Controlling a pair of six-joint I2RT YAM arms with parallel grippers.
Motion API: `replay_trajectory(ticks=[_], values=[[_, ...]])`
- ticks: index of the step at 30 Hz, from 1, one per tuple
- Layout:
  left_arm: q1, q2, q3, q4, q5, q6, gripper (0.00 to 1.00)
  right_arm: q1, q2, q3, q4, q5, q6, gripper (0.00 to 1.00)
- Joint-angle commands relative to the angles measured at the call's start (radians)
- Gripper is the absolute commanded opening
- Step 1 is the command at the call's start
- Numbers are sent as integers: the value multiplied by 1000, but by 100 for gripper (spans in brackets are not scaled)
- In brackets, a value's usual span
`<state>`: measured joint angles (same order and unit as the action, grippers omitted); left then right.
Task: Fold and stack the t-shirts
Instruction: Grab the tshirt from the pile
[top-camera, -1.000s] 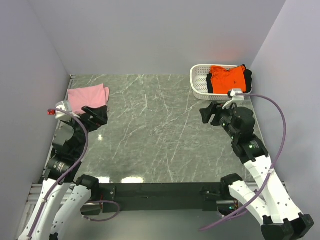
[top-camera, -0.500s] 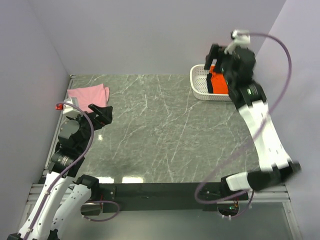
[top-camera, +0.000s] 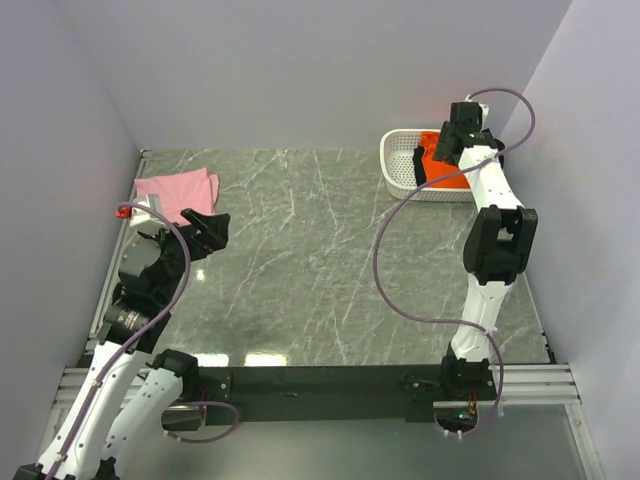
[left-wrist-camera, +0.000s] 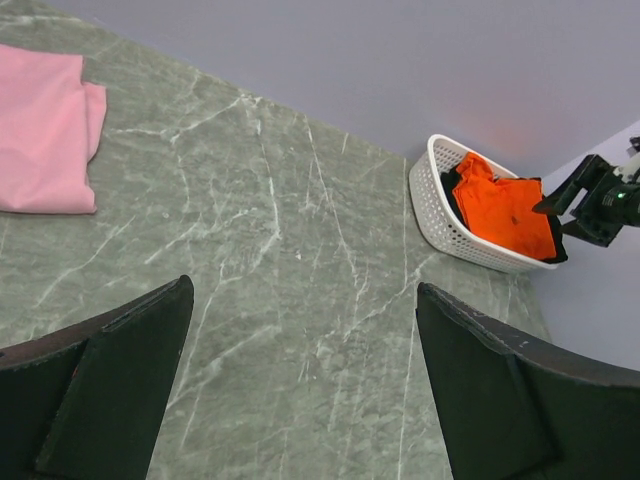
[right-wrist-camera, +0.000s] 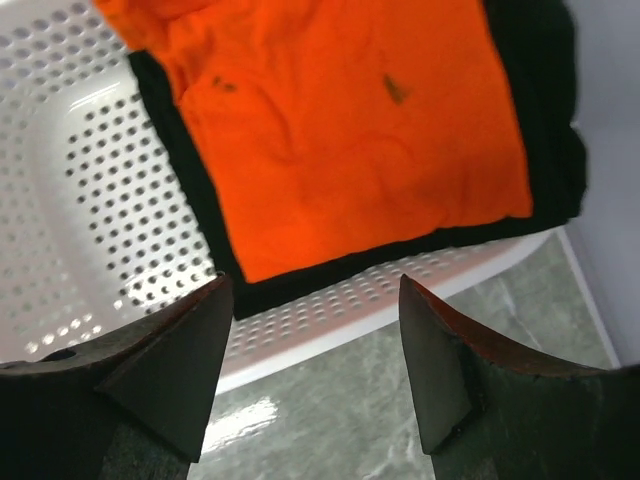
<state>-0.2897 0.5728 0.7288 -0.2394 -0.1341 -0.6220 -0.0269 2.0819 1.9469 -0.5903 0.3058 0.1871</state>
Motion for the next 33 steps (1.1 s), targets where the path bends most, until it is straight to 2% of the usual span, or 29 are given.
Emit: replay_trajectory(ticks=[1,5,16,24,33], values=[[-3,-4,-20,61,41,-7,99,-30,-13,64,61,96,-12,73],[-3,13,-37,86,60,-7,99,-73,15,83,72,131,-28,70],[-3,39,-37,103,83,-8,99,-128,104,122,76,98,-46,66],[-3,44,-40,111,100,-10,99,-139,208,202,86,105,-78,63],[-3,73,-40,114,110,-10,99,-154,233,224,118,118,-104,62]])
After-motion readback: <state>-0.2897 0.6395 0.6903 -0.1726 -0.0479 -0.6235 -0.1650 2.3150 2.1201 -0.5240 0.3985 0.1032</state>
